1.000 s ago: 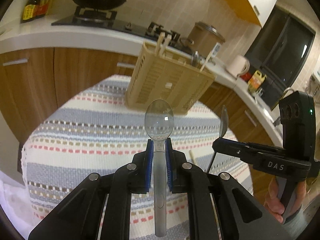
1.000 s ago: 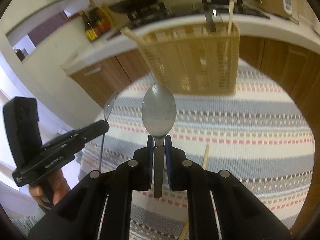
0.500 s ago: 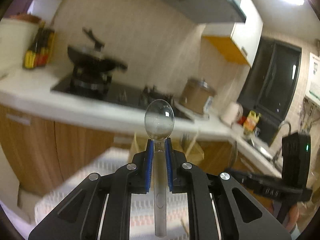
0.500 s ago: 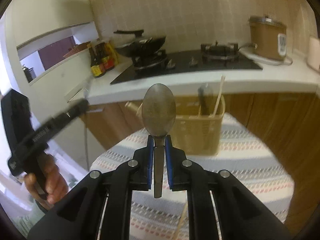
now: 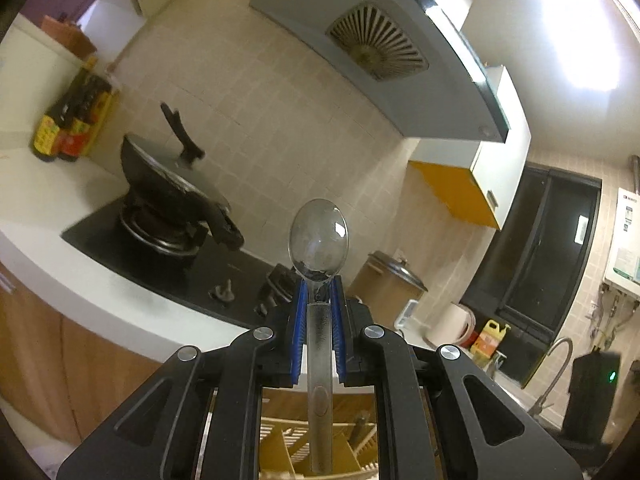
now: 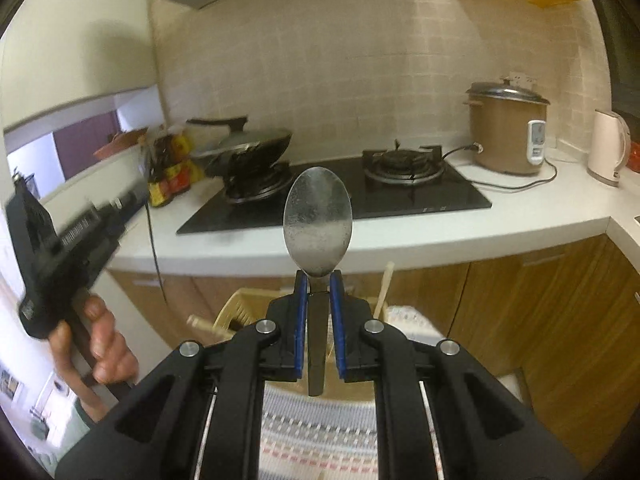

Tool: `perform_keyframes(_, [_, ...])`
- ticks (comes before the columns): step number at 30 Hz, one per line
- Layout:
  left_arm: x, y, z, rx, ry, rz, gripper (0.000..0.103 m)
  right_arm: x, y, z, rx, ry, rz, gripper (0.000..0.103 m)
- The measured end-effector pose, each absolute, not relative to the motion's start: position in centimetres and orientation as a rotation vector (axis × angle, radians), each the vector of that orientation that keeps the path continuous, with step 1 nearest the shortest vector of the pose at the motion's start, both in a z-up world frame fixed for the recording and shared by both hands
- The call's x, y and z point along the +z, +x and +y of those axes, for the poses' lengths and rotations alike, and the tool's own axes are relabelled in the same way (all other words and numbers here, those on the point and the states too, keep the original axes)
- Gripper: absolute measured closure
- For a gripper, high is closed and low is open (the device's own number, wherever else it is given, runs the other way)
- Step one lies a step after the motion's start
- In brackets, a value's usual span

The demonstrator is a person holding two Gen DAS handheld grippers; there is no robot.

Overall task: Organize utensils
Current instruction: 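Open both grippers to drop the spoons into the basket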

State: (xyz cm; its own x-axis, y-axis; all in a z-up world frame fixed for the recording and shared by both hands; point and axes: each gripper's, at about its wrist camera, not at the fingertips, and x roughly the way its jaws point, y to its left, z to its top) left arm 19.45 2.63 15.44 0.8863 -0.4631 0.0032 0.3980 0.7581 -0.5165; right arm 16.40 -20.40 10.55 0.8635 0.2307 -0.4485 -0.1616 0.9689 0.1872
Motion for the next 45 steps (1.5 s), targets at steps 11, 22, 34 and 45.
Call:
perform_keyframes(11, [9.6,26.1,2.2,-0.481,-0.572,0.222,0.093,9.1,21.4,-20.5,0.104,0.07,0.44,0.093])
perform_keyframes(22, [7.0,25.9,0.6,-0.456,-0.517,0.229,0.093,6.2,22.5,-19.8,0.097,0.048,0.457,0.093])
perform_keyframes(34, [6.0,23.4,0.8,-0.457,-0.43,0.236,0.075,5.3,20.4,-20.1,0.123,0.069,0.464,0.092])
perform_keyframes(45, [9.2,18.0,5.0,-0.474,-0.447,0.247,0.058,6.9,15.6,-21.0,0.116,0.13,0.515,0.062])
